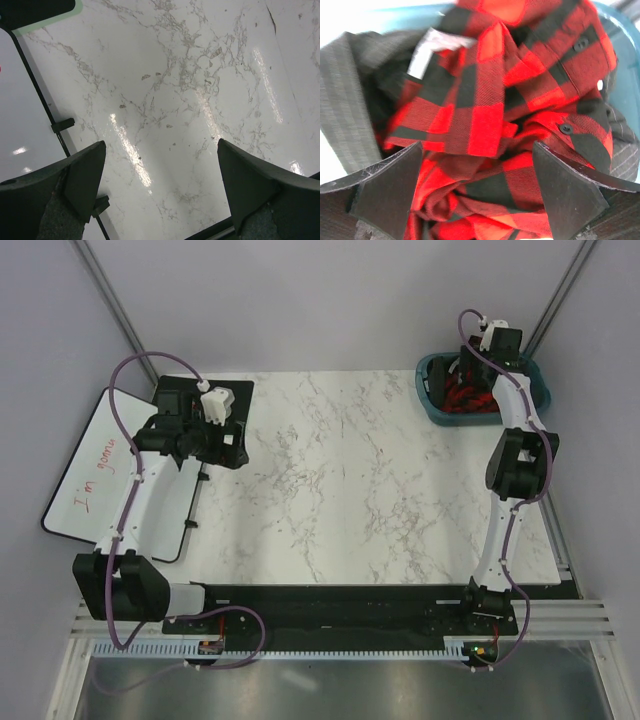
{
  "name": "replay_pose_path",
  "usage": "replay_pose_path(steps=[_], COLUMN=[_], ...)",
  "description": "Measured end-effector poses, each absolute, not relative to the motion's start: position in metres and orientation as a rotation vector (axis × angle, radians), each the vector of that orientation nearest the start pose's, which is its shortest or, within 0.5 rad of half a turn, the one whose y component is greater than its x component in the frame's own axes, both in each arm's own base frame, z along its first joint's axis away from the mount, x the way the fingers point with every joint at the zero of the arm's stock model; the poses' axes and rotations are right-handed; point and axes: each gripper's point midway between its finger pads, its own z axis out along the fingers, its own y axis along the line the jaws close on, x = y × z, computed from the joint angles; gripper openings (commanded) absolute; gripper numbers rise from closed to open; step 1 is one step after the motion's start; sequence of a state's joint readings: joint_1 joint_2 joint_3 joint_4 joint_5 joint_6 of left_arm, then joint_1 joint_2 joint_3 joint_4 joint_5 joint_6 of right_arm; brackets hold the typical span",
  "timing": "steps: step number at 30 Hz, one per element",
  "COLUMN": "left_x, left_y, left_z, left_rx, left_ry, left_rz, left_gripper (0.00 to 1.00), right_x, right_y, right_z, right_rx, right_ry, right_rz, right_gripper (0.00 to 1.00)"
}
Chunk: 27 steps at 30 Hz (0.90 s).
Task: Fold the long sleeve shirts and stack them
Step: Grab the shirt from the pile
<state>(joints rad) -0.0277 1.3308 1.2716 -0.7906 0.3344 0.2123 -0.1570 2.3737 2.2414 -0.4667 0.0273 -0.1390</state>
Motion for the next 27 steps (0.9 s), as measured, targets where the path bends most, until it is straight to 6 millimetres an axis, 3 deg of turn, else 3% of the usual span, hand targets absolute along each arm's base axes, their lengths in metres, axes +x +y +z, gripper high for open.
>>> replay_pose_path(steps=[8, 10, 12, 13, 14, 15, 20, 22, 24, 27], left_x=[0.337, 0.337, 0.337, 0.337, 0.337, 0.337, 0.339, 0.343, 0.345, 0.349], left_y=[-0.059, -0.059, -0.059, -0.059, -0.059, -0.059, -0.06, -0.06, -0.06, -0.062], left_z=[0.188, 0.188, 0.188, 0.188, 0.188, 0.187, 0.188, 0.193, 0.199, 0.207], left_rx=[0.451, 0.452, 0.453, 0.453, 0.453, 0.453, 0.453, 0.454, 0.456, 0.461], left_ry=[2.394, 2.393, 2.393, 2.393, 2.393, 2.393, 2.394, 2.381, 2.365, 2.34], left_rz=[-0.332, -0.333, -0.333, -0.333, -0.333, -0.334, -0.335, -0.333, -0.333, -0.341], left_gripper=[1.0, 1.0, 1.0, 1.0, 1.0, 1.0, 1.0, 0.99, 0.99, 1.0], right_x=[0.632, 0.633, 0.634, 0.634, 0.634, 0.635, 0.634, 0.631, 0.626, 0.615], right_y=[-0.132, -0.132, -0.131, -0.13, -0.129, -0.129, -0.122, -0.116, -0.111, -0.098], right_z=[0.1, 0.088, 0.08, 0.078, 0.079, 0.081, 0.107, 0.129, 0.162, 0.239], right_rx=[0.084, 0.09, 0.091, 0.089, 0.085, 0.082, 0.106, 0.111, 0.116, 0.103], right_ry=[2.233, 2.245, 2.254, 2.256, 2.256, 2.253, 2.223, 2.196, 2.149, 2.027], right_rz=[-0.213, -0.2, -0.18, -0.169, -0.158, -0.142, -0.018, 0.049, 0.102, 0.17], right_gripper=[0.98, 0.9, 0.56, 0.15, 0.0, 0.0, 0.0, 0.0, 0.0, 0.0])
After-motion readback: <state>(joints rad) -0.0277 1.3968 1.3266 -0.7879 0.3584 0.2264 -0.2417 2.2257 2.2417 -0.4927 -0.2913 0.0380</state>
